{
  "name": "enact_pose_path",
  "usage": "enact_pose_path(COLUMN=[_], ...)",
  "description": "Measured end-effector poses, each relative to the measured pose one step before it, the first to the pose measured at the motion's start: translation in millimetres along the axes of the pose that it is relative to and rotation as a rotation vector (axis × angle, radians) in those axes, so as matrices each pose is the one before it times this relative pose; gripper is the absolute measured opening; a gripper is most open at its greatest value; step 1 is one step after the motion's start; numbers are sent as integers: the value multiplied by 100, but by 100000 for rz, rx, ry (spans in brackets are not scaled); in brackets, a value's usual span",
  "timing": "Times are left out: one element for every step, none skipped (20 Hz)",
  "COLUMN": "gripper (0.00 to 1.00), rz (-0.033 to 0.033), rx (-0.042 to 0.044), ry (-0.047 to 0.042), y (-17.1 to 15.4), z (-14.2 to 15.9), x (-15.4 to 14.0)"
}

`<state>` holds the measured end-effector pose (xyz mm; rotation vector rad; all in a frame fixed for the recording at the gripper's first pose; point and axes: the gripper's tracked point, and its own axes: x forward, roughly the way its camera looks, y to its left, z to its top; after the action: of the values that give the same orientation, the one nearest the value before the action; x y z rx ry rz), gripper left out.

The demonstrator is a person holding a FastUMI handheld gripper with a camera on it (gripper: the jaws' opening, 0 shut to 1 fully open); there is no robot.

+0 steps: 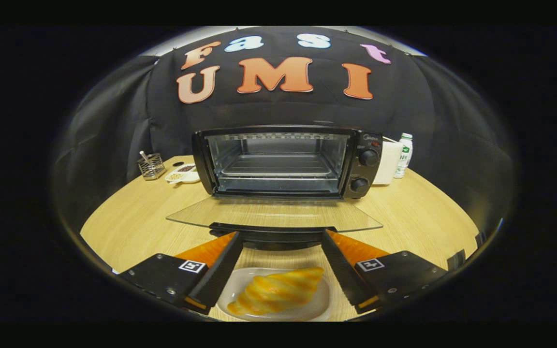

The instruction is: Open the toaster oven, put the food inside, and close the toaster oven door.

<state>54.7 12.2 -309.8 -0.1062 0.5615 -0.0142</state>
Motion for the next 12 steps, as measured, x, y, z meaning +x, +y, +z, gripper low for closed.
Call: enact_pose_path(gripper=[98, 98, 98, 98, 98, 98, 98, 98, 98, 98, 98, 98], rz=[-195, -276, -397, -448, -434, -429, -169, 70, 323, 456, 571, 501], rx=[0, -455, -589, -990, -942, -175, 112, 786, 870, 986, 1075, 1445], ry=[-127, 89, -19, 125, 461, 544, 842, 1091, 1030, 1444, 1575, 1057], y=[-46, -14, 23, 36, -30, -24, -41, 31, -18, 41, 103, -24], z=[-207, -71, -39, -43, -246, -263, -327, -415, -472, -400, -616, -334], x=[-15, 81, 64, -20, -31, -26, 125, -18, 79, 85, 121, 201])
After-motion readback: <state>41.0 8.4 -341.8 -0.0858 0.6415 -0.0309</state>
